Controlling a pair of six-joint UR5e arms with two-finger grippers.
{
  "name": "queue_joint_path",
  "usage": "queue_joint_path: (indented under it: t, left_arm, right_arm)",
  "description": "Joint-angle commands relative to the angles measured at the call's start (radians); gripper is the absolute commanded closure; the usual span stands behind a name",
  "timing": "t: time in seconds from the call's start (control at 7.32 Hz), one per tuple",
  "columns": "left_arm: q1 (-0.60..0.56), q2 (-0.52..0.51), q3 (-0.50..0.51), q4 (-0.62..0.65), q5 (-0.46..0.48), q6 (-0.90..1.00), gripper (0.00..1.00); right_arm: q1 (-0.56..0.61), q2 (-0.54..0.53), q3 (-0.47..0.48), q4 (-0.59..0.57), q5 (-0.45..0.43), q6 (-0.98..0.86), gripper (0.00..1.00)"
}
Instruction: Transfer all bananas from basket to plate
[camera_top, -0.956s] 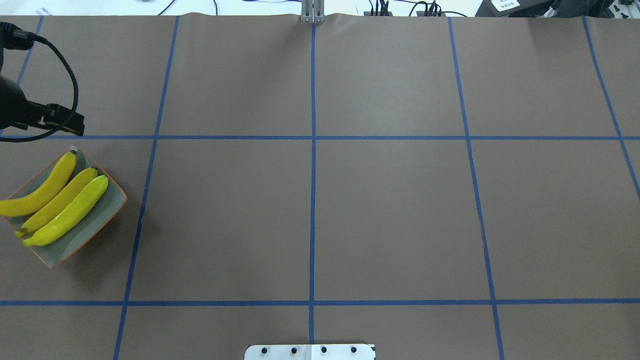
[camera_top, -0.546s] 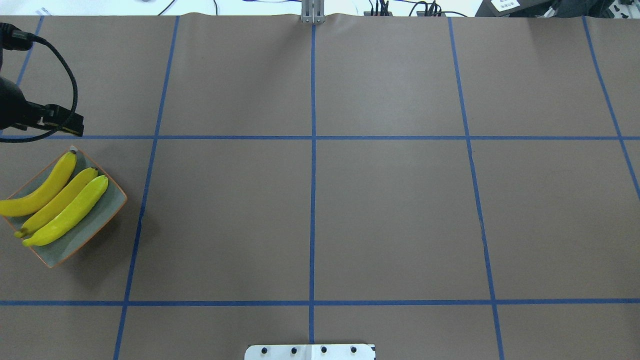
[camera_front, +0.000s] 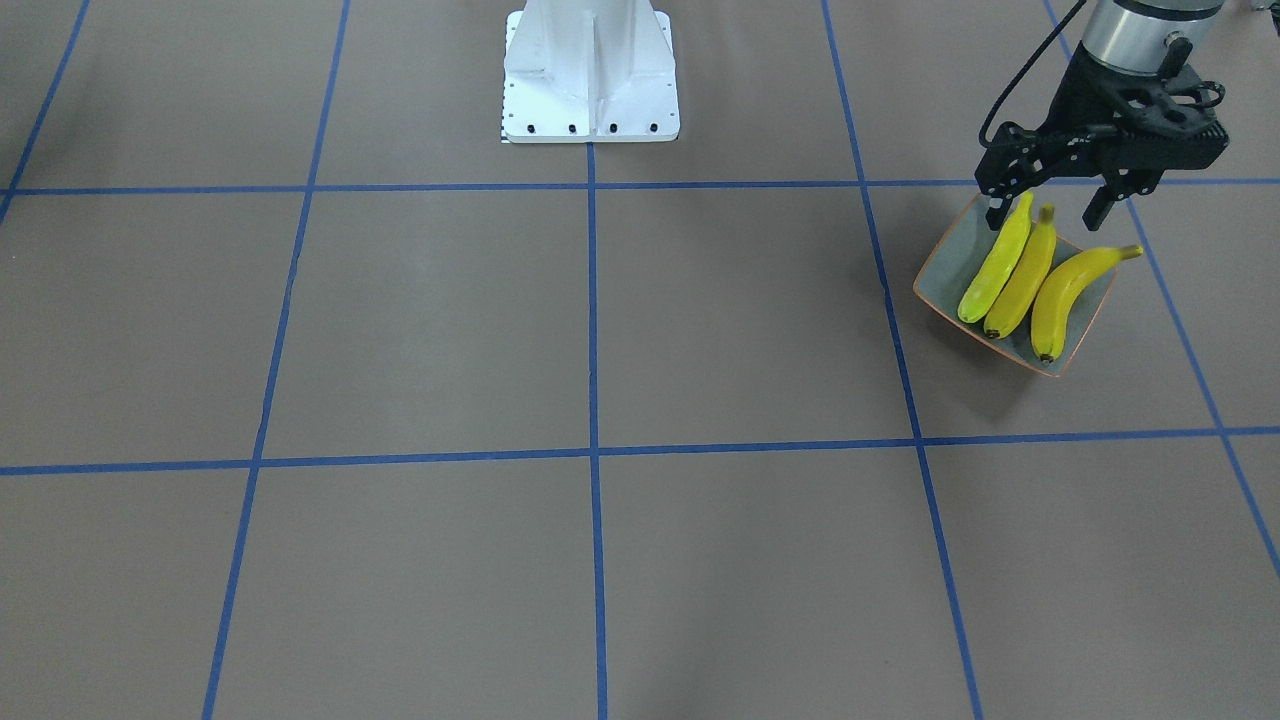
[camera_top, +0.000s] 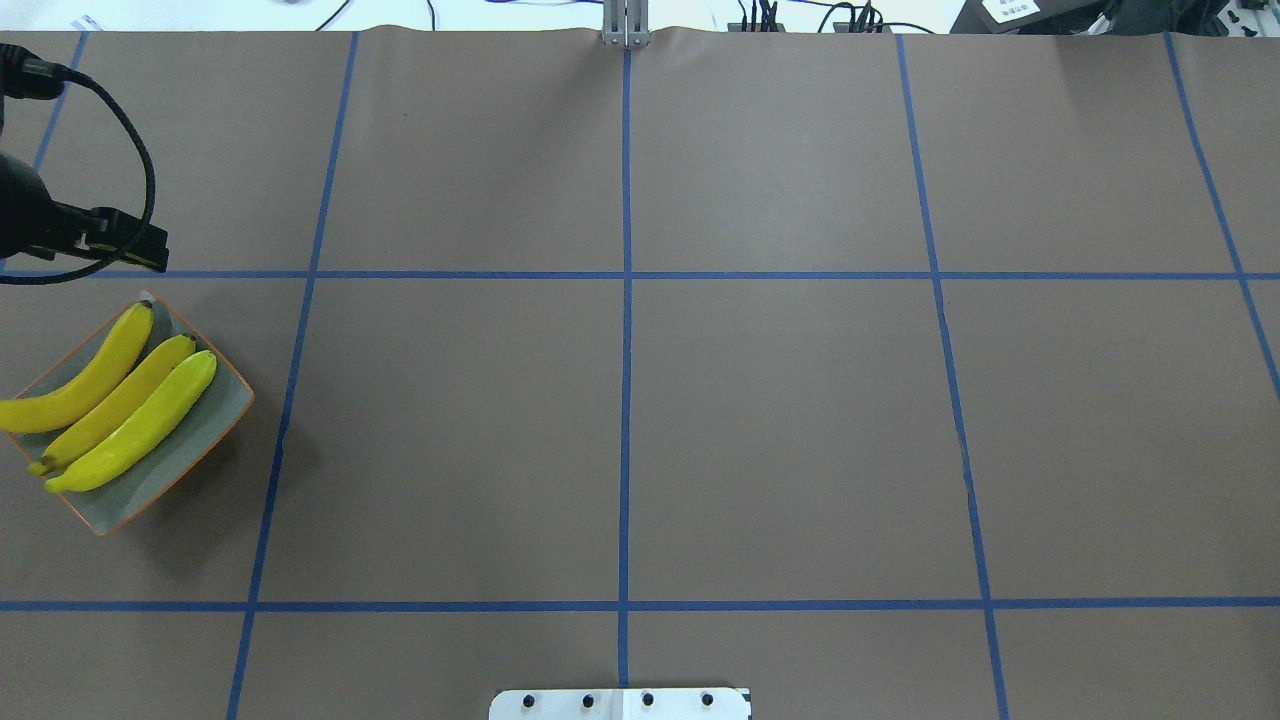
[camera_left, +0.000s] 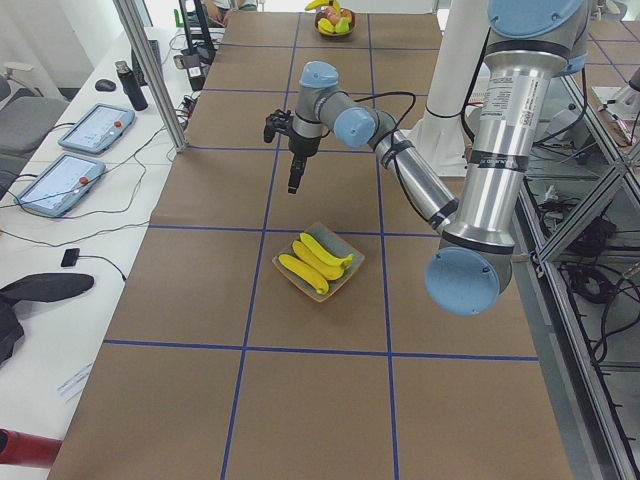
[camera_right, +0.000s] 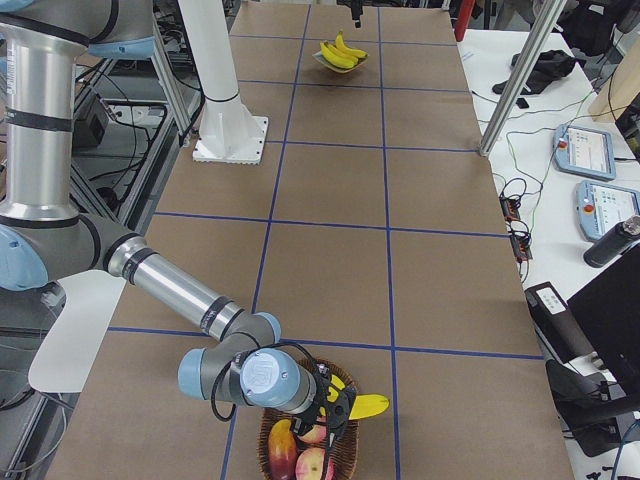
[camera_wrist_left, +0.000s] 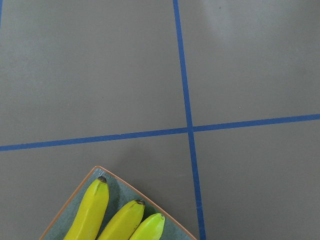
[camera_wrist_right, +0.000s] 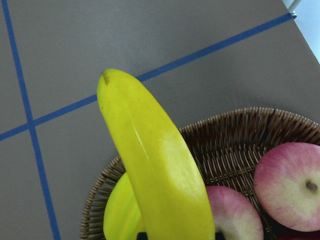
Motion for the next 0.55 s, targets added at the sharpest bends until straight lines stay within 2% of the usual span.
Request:
queue_joint_path:
  t: [0.0, 0.14, 0.27, 0.41]
  left_arm:
    - [0.001, -0.003, -0.002, -0.001, -0.001, -0.004, 0.01]
    - [0.003, -0.009, 0.001, 0.001, -0.001, -0.005, 0.01]
    - [0.009, -0.018, 0.011, -0.001, -0.019, -0.033, 0.01]
    - [0.012, -0.055, 0.039, -0.004, -0.034, -0.068, 0.01]
  right_arm:
    - [-0.007, 0.021, 0.061, -0.014, -0.013, 0.008, 1.00]
    - [-0.028, 0.033, 0.075, -0.012, 0.005, 0.023, 1.00]
    - [-0.072, 0.050, 0.112, -0.012, 0.067, 0.064, 1.00]
    - [-0.127, 0.079, 0.165, -0.012, 0.103, 0.159, 1.00]
